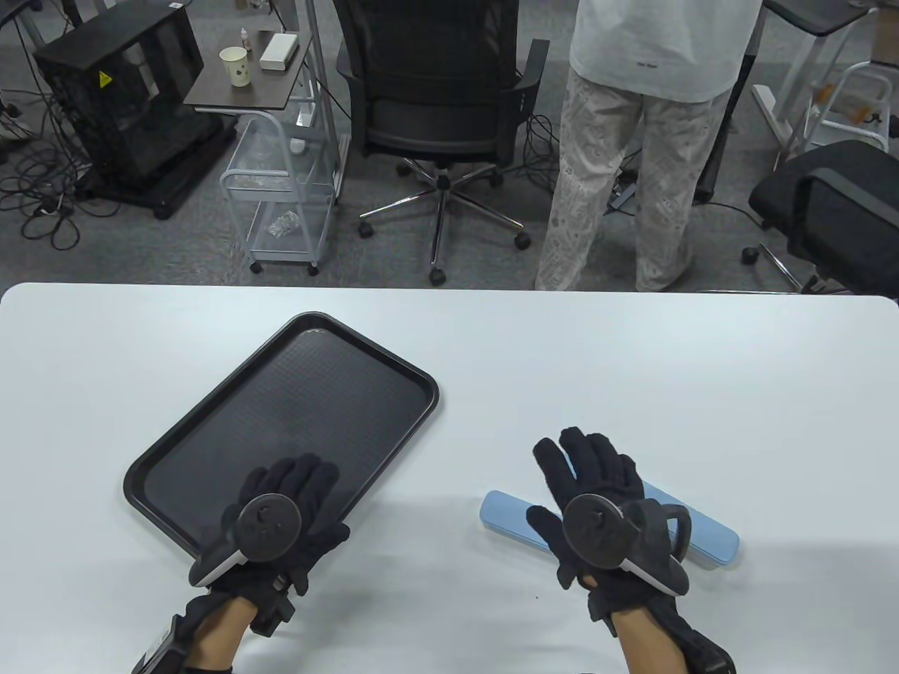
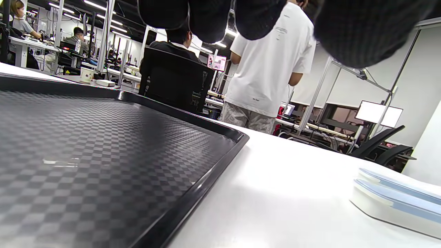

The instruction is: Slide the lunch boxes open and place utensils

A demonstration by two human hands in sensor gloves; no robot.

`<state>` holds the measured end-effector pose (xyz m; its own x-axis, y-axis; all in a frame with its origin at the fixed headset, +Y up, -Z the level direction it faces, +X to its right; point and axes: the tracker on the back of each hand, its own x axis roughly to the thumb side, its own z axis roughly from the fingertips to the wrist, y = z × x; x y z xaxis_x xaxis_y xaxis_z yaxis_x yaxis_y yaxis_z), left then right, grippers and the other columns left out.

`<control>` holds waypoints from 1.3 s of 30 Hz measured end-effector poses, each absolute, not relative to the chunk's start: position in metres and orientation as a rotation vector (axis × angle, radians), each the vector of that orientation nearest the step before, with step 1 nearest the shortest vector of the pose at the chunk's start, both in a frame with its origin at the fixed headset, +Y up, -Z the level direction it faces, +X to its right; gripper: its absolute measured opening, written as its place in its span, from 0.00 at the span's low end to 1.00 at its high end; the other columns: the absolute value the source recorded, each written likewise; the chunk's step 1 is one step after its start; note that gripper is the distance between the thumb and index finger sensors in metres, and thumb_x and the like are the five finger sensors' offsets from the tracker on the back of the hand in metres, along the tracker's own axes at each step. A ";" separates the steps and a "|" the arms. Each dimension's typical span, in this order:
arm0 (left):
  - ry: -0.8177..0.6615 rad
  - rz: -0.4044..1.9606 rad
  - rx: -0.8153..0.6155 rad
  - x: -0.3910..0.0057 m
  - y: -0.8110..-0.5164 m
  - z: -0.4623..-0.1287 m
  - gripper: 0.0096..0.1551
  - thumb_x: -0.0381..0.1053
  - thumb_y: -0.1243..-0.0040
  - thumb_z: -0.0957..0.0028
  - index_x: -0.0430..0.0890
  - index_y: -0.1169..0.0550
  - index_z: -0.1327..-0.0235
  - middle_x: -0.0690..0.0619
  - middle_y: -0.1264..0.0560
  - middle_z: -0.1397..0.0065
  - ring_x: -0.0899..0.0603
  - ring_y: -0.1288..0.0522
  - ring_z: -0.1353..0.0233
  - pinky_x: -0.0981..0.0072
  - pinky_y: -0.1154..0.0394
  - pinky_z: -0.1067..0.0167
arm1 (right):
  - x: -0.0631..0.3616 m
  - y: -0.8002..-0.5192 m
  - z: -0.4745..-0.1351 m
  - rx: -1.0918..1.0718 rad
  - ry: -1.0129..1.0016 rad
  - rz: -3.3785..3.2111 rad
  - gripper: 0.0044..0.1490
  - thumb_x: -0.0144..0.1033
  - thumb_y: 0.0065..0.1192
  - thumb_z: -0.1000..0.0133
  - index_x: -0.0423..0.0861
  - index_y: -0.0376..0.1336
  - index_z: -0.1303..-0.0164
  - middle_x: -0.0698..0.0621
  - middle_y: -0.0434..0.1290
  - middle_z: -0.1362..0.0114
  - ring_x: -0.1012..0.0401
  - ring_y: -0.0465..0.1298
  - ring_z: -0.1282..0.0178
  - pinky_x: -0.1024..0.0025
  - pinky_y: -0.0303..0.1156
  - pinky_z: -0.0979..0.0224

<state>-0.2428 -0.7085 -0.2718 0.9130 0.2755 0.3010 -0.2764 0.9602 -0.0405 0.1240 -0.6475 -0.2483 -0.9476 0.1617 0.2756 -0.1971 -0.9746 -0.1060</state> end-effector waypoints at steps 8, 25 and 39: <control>-0.317 0.283 0.000 -0.243 -0.707 -0.270 0.50 0.72 0.42 0.59 0.55 0.41 0.24 0.47 0.45 0.16 0.33 0.47 0.17 0.32 0.53 0.26 | 0.101 -0.688 -0.259 0.441 -0.078 2.923 0.50 0.57 0.64 0.46 0.59 0.44 0.18 0.44 0.41 0.13 0.40 0.47 0.13 0.36 0.46 0.19; -0.342 0.227 -0.009 -0.230 -0.708 -0.265 0.47 0.72 0.43 0.58 0.58 0.40 0.24 0.48 0.46 0.16 0.33 0.48 0.17 0.32 0.55 0.26 | 0.099 -0.717 -0.264 0.423 0.020 2.977 0.51 0.57 0.64 0.46 0.59 0.43 0.18 0.43 0.41 0.13 0.40 0.48 0.14 0.36 0.47 0.20; -0.321 0.213 -0.026 -0.231 -0.712 -0.268 0.48 0.72 0.43 0.58 0.58 0.40 0.24 0.48 0.46 0.16 0.33 0.48 0.17 0.32 0.55 0.26 | 0.106 -0.719 -0.264 0.421 0.048 2.938 0.50 0.57 0.64 0.46 0.58 0.44 0.18 0.43 0.42 0.14 0.40 0.48 0.14 0.36 0.46 0.20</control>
<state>-0.2310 -0.7123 -0.2684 0.9267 0.2118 0.3103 -0.2036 0.9773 -0.0589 0.1063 -0.7187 -0.2640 -0.9451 0.1750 0.2759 -0.1659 -0.9845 0.0563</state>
